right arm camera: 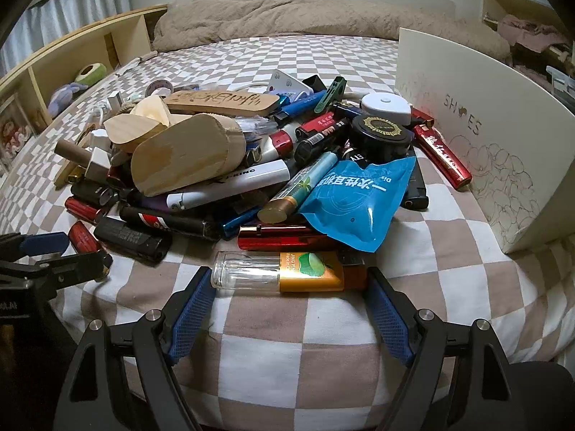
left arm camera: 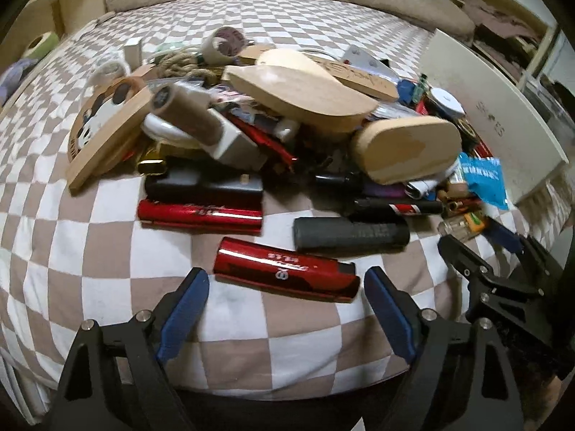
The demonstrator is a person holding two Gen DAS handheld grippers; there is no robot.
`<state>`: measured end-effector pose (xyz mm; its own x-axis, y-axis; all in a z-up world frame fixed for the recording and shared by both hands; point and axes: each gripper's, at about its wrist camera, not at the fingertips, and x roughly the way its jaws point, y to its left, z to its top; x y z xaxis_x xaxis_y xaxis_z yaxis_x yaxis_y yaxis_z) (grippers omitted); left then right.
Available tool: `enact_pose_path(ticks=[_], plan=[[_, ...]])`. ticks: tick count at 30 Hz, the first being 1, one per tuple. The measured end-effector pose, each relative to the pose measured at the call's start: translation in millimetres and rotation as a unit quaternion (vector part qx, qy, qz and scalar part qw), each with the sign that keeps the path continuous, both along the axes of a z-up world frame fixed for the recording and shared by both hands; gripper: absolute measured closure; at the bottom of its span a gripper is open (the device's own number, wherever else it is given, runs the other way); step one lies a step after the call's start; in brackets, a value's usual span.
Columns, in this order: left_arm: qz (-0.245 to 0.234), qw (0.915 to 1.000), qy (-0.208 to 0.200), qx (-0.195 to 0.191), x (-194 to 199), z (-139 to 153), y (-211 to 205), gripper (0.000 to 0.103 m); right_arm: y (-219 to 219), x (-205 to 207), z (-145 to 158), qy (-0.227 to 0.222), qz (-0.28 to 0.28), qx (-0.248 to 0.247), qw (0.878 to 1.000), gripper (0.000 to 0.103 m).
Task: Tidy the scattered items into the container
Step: 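Close the left tool on the red case while the right tool approaches the clear lighter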
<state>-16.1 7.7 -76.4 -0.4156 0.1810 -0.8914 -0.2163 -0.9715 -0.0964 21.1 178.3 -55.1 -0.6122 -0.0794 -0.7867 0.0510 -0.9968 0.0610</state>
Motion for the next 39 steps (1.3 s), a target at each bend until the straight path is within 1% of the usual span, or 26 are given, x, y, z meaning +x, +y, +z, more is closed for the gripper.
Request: enact_pose_path(ticks=[4, 7, 9, 11, 12, 13, 16, 19, 25, 27, 30, 34, 39], plan=[[-0.021, 0.9988, -0.005, -0.043, -5, -2, 11, 0.015, 1, 0, 0, -0.001, 0.000, -0.005, 1.000, 0.019], [-0.040, 0.9958, -0.020, -0.080, -13, -6, 18, 0.013, 2, 0, 0, -0.003, 0.001, -0.006, 1.000, 0.019], [-0.054, 0.9939, -0.026, -0.093, -17, -7, 21, 0.010, 2, 0, 0, -0.003, 0.001, -0.008, 1.000, 0.019], [-0.067, 0.9916, -0.036, -0.105, -22, -9, 22, 0.003, 2, -1, 0, -0.004, 0.002, -0.008, 1.000, 0.019], [-0.072, 0.9904, -0.046, -0.108, -24, -11, 21, 0.001, 2, -1, 0, -0.004, 0.002, -0.008, 1.000, 0.019], [-0.080, 0.9892, -0.058, -0.108, -26, -14, 20, 0.000, 2, -1, 0, -0.004, 0.002, -0.008, 1.000, 0.019], [-0.094, 0.9881, -0.065, -0.104, -28, -15, 18, 0.000, 2, -1, 0, -0.008, 0.004, -0.007, 1.000, 0.019], [-0.096, 0.9880, -0.060, -0.105, -28, -15, 18, 0.000, 2, -1, -1, -0.014, 0.006, -0.010, 1.000, 0.019], [-0.085, 0.9890, -0.047, -0.112, -25, -16, 18, 0.000, 4, -2, -2, -0.022, 0.007, -0.019, 1.000, 0.018], [-0.081, 0.9901, -0.045, -0.106, -24, -15, 17, 0.004, 3, -1, -2, -0.022, 0.010, -0.018, 1.000, 0.017], [-0.085, 0.9911, -0.036, -0.096, -22, -11, 18, 0.019, 2, -1, -2, -0.021, 0.010, -0.017, 1.000, 0.017], [-0.086, 0.9905, -0.024, -0.104, -18, -11, 20, 0.020, 2, -1, -1, -0.019, 0.011, -0.013, 1.000, 0.017], [-0.069, 0.9937, -0.022, -0.086, -17, -9, 14, 0.020, 4, -1, 0, -0.016, 0.010, -0.017, 1.000, 0.019]])
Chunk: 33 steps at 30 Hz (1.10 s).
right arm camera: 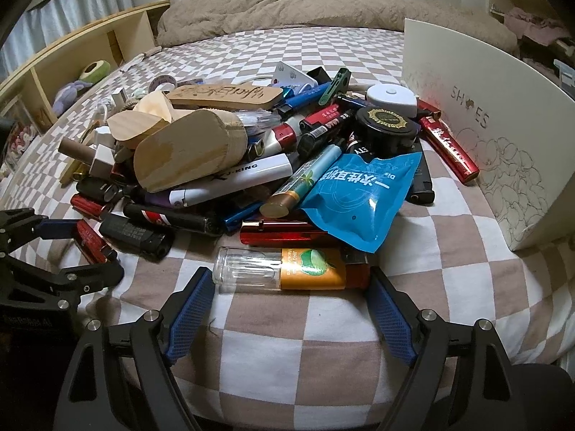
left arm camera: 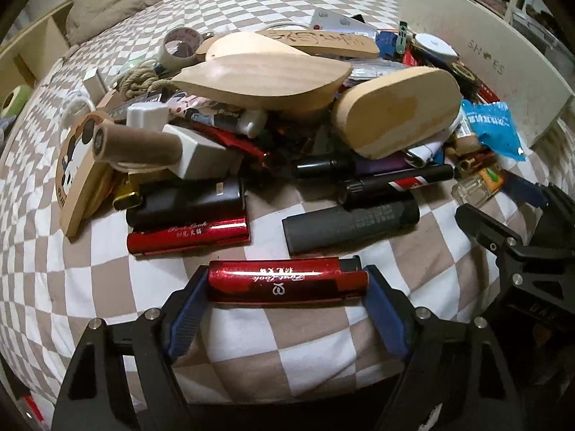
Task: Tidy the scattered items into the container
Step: 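Close the left tool on the red case while the right tool approaches the clear lighter, then lift the red case with the left tool while the right tool grasps the clear orange-labelled lighter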
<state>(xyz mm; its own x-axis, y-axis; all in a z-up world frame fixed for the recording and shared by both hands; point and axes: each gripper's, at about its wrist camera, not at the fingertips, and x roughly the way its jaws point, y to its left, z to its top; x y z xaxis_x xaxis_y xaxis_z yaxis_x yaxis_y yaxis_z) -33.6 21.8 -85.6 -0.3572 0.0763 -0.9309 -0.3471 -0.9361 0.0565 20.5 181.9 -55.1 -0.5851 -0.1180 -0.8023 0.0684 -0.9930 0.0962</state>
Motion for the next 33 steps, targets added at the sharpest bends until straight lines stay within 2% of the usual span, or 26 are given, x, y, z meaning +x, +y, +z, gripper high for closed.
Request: enact_pose_path(ticks=[9, 16, 18, 24, 33], plan=[[0.028, 0.9986, 0.021, 0.040, 5, 9, -7, 0.020, 1, 6, 9, 0.012, 0.010, -0.025, 1.000, 0.019], [0.042, 0.9950, 0.052, 0.075, 2, 26, -5, 0.020, -4, 13, 33, 0.056, 0.022, 0.010, 0.998, 0.019], [0.042, 0.9936, 0.063, 0.084, 16, 37, 7, 0.020, -1, 13, 42, 0.067, 0.019, 0.005, 0.998, 0.019], [0.039, 0.9870, 0.107, 0.113, 19, 71, 12, 0.020, 8, 14, 70, 0.099, 0.014, 0.003, 0.995, 0.019], [0.028, 0.9711, 0.173, 0.162, 25, 127, 16, 0.020, 13, 17, 124, 0.164, 0.021, 0.011, 0.986, 0.019]])
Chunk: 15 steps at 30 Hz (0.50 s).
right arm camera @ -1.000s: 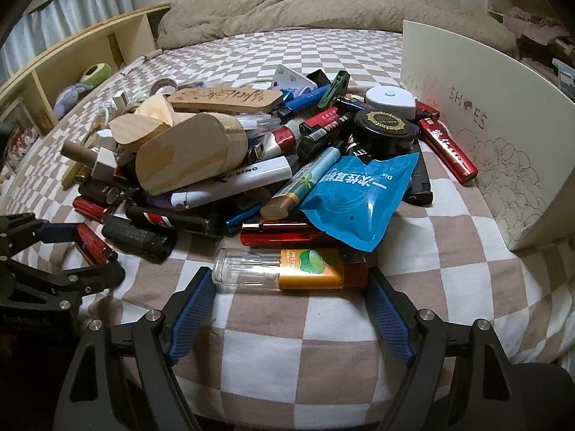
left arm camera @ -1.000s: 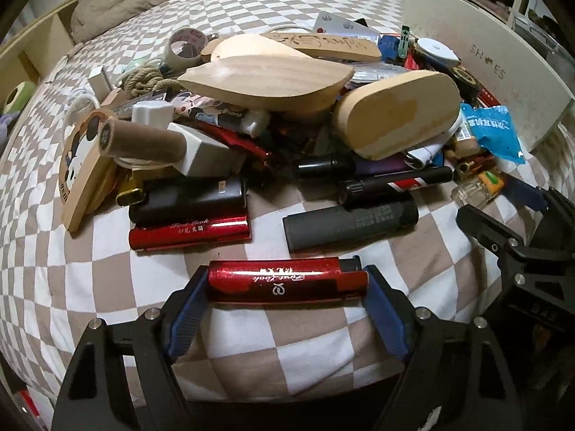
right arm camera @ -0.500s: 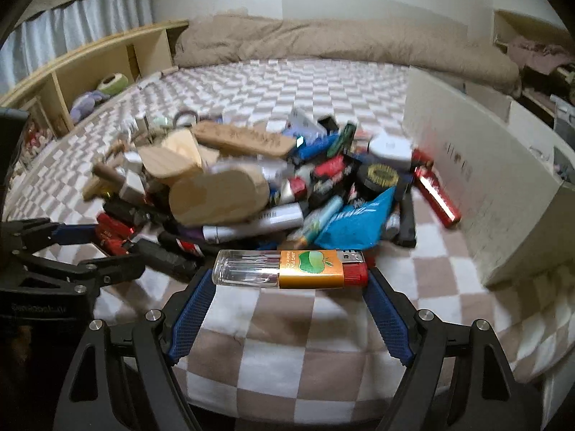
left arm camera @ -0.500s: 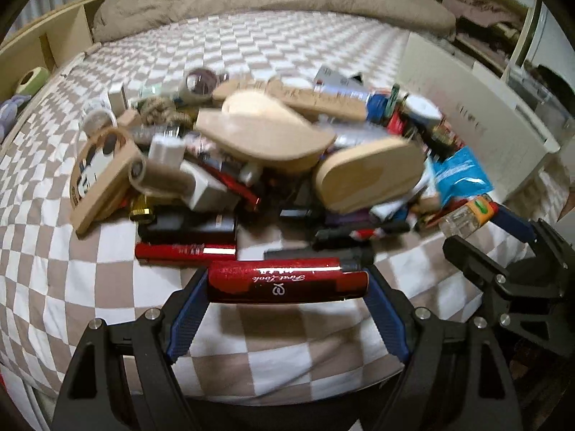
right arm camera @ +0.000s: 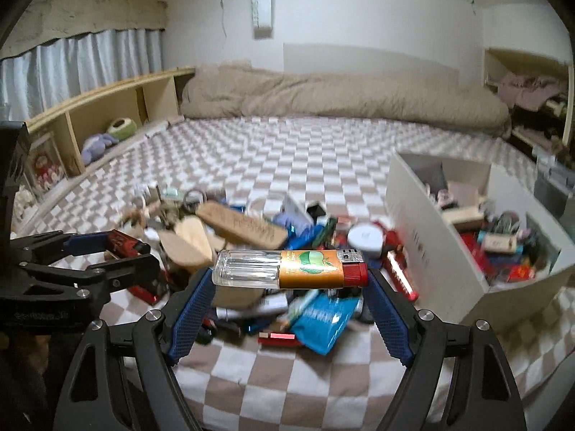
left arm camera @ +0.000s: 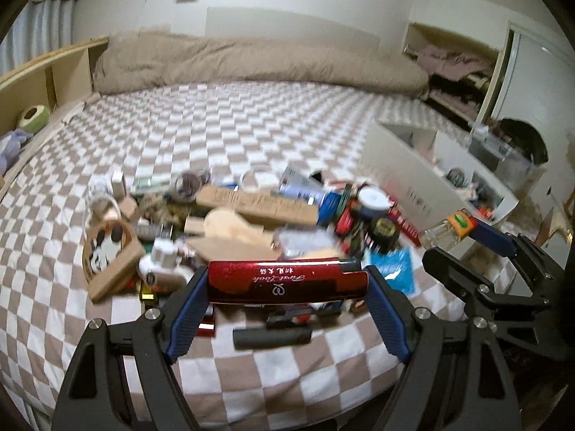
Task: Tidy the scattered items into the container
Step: 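Lift the red case with the left tool while the right tool grasps the clear orange-labelled lighter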
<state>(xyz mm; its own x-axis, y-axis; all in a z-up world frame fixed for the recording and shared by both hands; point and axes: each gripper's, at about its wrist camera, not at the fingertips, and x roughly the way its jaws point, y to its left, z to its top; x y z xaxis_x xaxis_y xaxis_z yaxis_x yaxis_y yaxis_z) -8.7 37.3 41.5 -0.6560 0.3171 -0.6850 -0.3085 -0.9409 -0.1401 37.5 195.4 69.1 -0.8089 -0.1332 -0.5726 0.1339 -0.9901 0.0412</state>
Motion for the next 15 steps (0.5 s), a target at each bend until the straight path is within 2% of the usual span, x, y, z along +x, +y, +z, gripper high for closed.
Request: enact_pose_path(ticks=[4, 15], plan=[[-0.002, 0.9997, 0.018, 0.013, -4, 15, 4, 0.020, 2, -3, 22, 0.026, 0.002, 0.000, 1.000, 0.019], [0.002, 0.9975, 0.063, 0.034, -27, 51, 15, 0.020, 12, -23, 51, 0.067, -0.001, -0.009, 0.998, 0.019]])
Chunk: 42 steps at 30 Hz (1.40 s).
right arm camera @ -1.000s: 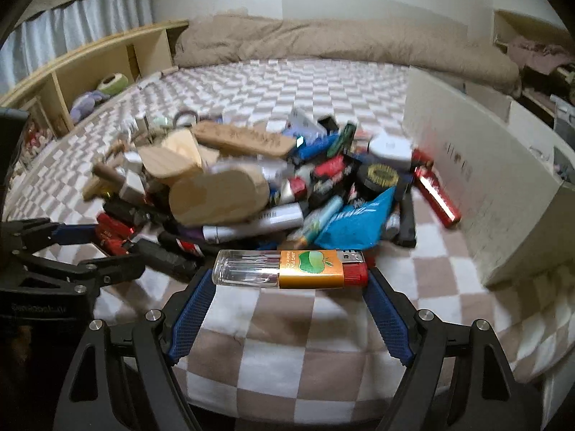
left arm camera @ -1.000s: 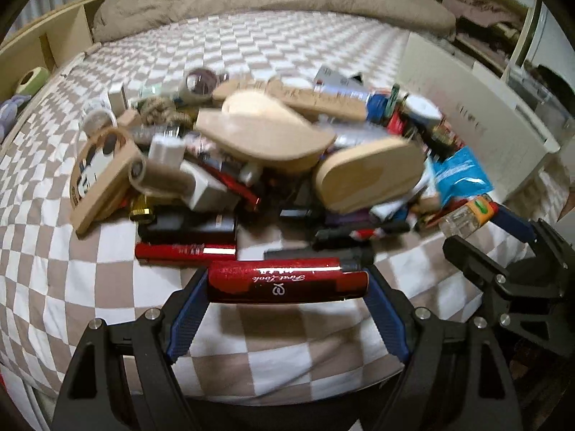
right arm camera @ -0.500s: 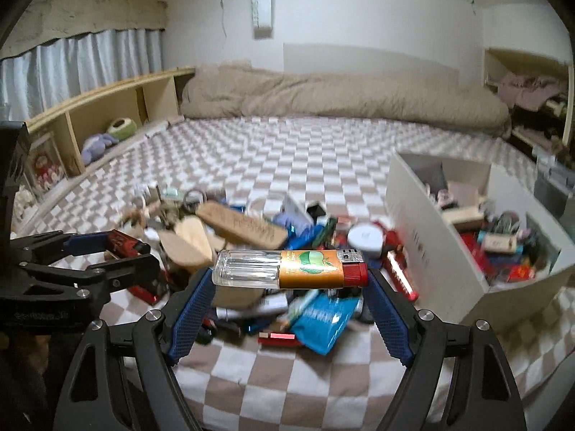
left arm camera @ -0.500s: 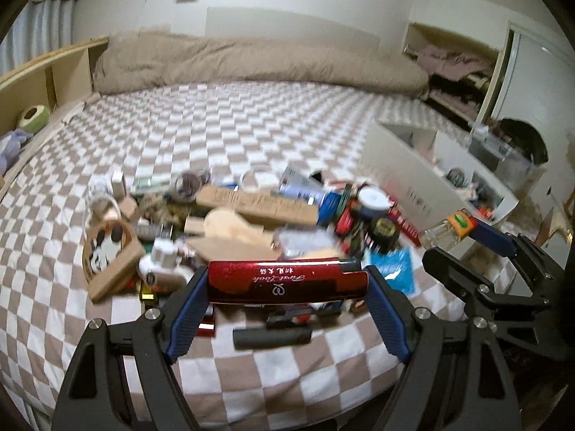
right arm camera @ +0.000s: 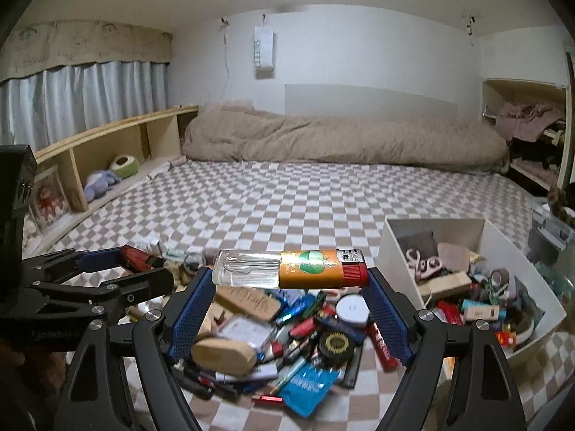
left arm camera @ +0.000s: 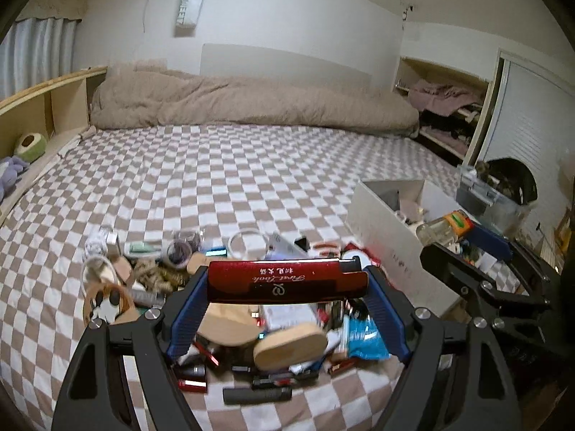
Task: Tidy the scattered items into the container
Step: 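Lift the red case with the left tool while the right tool grasps the clear orange-labelled lighter, then carry the red case and clear lighter up over the SHOES box with both tools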
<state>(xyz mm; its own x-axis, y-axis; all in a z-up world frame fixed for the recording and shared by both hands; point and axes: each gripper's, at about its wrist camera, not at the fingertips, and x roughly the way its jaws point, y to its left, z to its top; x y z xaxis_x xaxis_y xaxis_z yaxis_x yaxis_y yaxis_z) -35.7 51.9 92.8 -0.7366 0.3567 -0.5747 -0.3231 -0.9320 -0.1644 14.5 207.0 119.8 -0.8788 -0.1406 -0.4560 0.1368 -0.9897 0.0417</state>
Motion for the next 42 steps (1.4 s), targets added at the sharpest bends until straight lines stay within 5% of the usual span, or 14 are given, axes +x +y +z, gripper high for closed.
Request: enact_pose_path(ticks=[26, 42], plan=[[-0.021, 0.9952, 0.089, 0.035, -20, 87, 36, 0.020, 47, -9, 84, 0.117, -0.014, -0.061, 0.991, 0.019], [-0.044, 0.9930, 0.102, 0.040, -35, 96, 75, 0.020, 97, -17, 85, 0.145, -0.062, -0.081, 0.984, 0.019]])
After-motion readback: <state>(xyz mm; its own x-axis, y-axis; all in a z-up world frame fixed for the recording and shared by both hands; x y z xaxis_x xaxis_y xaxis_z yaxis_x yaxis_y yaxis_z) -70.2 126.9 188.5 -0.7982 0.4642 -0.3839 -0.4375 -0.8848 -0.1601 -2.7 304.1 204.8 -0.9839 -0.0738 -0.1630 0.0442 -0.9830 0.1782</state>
